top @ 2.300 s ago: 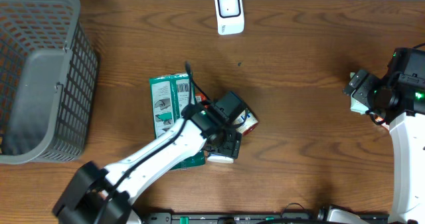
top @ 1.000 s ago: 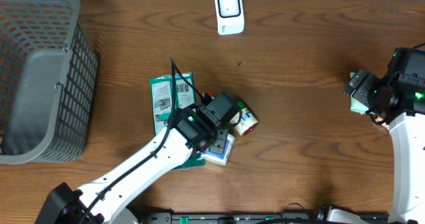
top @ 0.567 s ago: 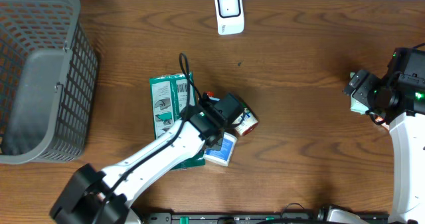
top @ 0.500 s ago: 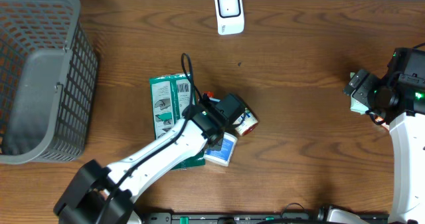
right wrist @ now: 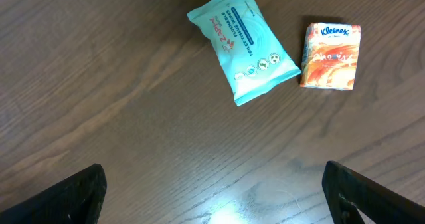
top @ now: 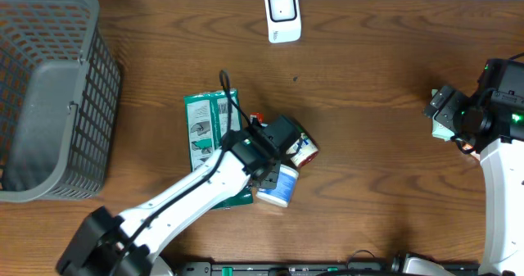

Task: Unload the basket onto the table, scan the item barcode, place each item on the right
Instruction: 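Close the left gripper on the cotton-bud tub and drag it down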

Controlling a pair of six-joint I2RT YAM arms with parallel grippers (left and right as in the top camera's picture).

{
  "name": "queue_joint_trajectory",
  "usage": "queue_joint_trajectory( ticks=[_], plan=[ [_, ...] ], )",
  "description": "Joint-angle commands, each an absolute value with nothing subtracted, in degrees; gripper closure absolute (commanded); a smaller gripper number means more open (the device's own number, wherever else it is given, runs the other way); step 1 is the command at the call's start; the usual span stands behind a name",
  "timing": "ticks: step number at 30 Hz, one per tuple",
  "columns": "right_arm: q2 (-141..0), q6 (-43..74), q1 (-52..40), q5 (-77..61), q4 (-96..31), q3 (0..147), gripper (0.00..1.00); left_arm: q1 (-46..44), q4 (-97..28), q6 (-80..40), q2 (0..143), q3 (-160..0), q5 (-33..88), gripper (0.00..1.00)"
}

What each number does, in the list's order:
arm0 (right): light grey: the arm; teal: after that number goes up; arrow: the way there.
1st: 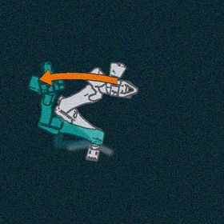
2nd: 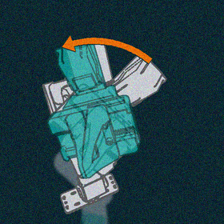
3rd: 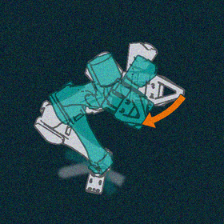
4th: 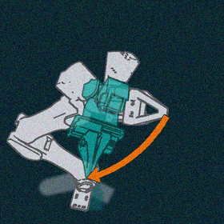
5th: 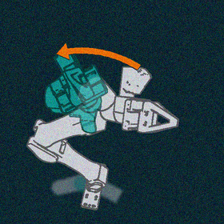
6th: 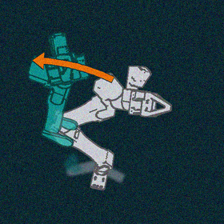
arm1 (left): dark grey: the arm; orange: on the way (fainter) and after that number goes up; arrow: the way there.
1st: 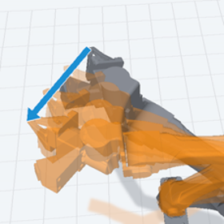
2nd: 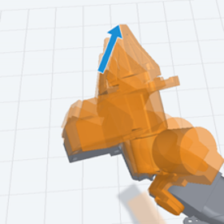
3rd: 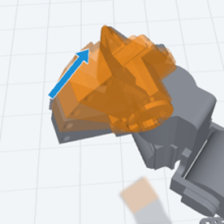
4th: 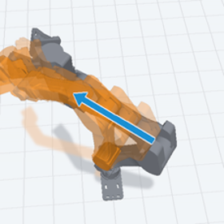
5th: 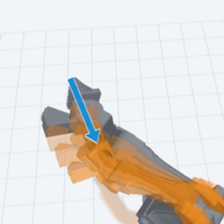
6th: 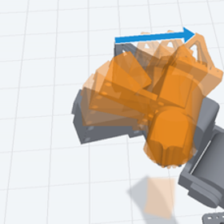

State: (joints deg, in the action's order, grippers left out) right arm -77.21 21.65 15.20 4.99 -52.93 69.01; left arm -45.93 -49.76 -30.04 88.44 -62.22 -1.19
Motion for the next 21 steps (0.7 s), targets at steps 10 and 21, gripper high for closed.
queue_joint_trajectory(
  ticks=[10, 21],
  plan=[
    [-76.84, 20.93, 15.44, 5.96, -52.97, 69.58, 0.01, -46.02, -50.5, -30.55, 86.85, -62.04, 1.1, 0.65],
    [-76.84, 20.93, 15.44, 5.96, -52.97, 69.58, 0.01, -46.22, -50.43, -30.02, 86.78, -62.54, 6.07, 0.57]
  ],
)
